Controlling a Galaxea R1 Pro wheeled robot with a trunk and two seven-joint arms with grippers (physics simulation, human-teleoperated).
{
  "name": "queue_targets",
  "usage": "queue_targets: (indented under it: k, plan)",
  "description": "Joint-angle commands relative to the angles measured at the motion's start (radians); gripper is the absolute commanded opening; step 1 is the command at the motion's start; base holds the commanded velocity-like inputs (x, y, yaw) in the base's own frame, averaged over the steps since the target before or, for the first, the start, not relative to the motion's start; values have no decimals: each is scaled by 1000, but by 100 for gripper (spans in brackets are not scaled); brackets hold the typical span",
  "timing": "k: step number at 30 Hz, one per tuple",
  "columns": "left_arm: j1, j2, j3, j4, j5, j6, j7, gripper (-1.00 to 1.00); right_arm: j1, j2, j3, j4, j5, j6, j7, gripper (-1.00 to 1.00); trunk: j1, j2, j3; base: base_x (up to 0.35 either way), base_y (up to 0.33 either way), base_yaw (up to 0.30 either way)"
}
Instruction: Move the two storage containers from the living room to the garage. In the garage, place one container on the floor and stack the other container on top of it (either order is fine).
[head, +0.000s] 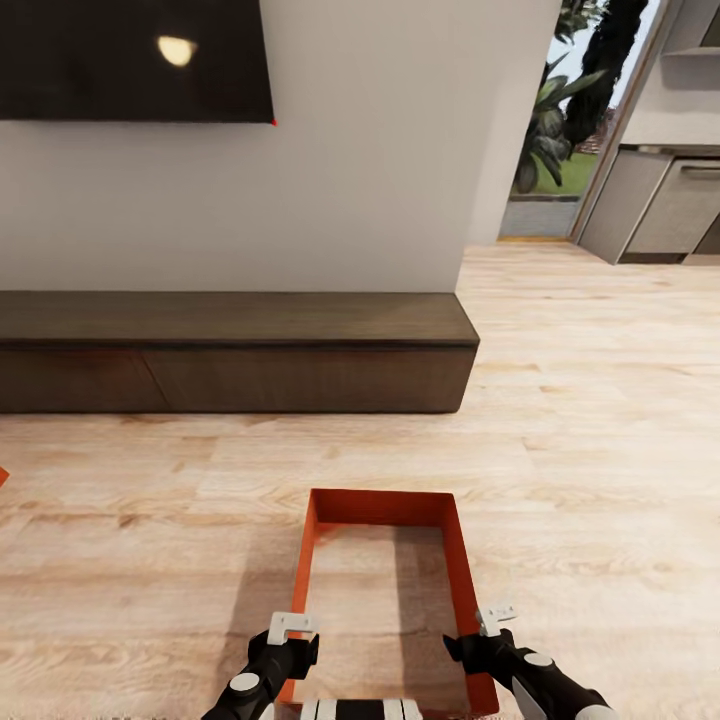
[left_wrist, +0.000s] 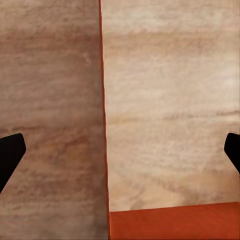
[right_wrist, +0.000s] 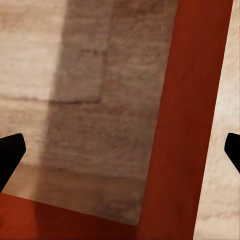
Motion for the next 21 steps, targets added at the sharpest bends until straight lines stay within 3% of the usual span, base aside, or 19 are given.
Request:
queue_targets:
  k: [1,4,5,6,21]
  plan:
    - [-1,1,-6,-2,9,4,8,100,1,2,-1,19,10,-4,2,100,1,0,-5,0,0,0]
    - [-1,1,-6,-2,9,4,8,100,1,2,-1,19,10,-4,2,100,2,-1,-16,0,0,0]
    - [-1,1,-6,-2,9,4,8,100,1,2,-1,19,10,-4,2,-100,3,-1,-20,0,0,0]
    - [-1,1,-6,-3,9,4,9,-100,1,2,-1,18,10,-4,2,-100,3,-1,-24,0,0,0]
    - [-1,1,-6,-4,10,4,7,-100,1,2,-1,16,10,-6,2,-100,4,-2,-32,0,0,0]
